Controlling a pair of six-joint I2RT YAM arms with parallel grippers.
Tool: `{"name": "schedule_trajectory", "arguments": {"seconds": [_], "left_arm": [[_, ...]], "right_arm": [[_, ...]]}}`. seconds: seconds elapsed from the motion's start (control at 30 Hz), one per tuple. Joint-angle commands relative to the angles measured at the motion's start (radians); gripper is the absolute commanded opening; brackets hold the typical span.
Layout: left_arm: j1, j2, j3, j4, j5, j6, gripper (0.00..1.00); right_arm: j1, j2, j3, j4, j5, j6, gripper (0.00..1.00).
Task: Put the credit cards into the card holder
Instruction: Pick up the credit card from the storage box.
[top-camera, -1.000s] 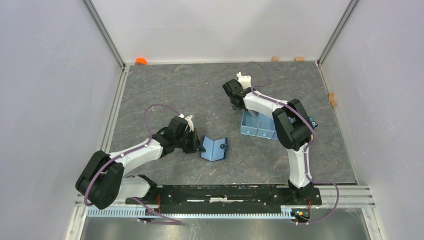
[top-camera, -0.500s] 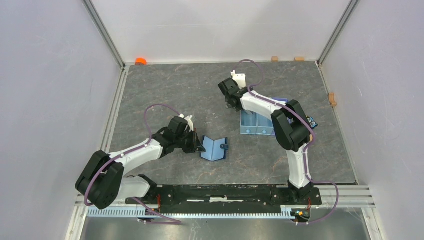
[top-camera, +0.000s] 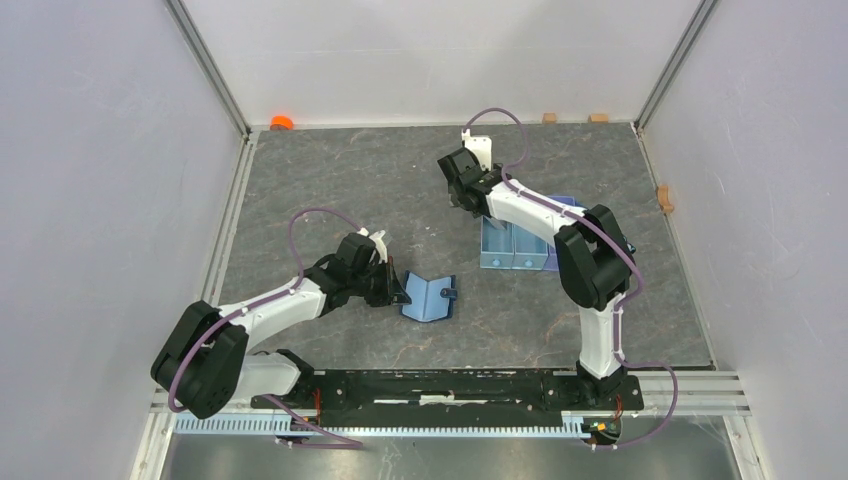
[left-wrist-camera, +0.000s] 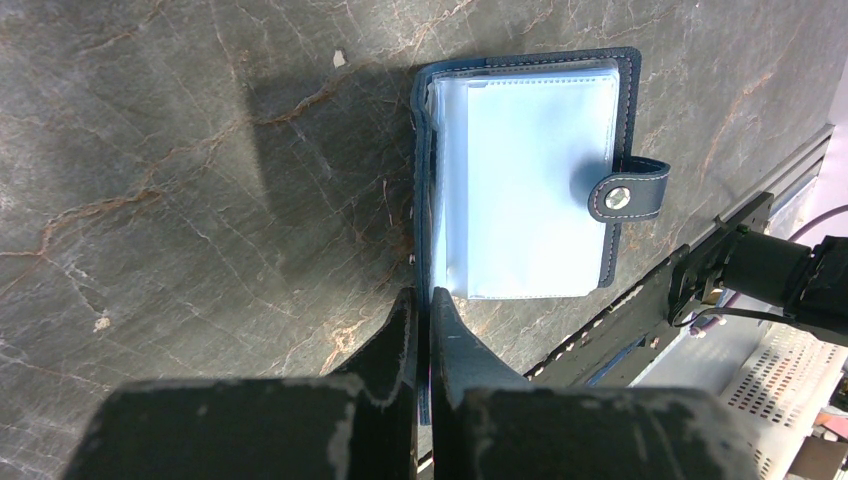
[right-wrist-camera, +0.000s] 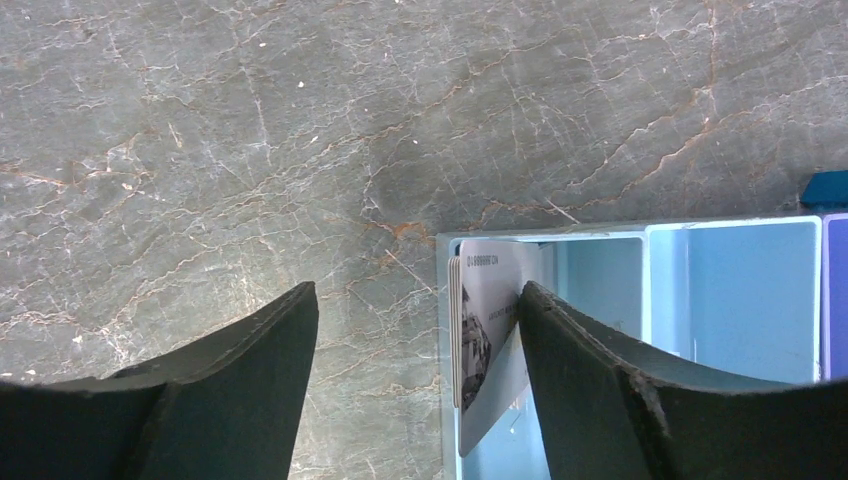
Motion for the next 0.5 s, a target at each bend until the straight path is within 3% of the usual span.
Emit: {"name": "schedule_trajectory", "arguments": {"seconds": [0.0,0.47], "left_arm": [[0.003,-0.019,0.017,0.027,0.016,0.021,0.02],[0.003,-0.018,0.017,0.028,0.017,0.021,0.02]], "right_arm": [[0.009,-0.035,0.002,0.033,-0.014,-0.002,0.75],[0.031,-0.067,0.006,0.013,0.068,-0.02,0.49]]}}
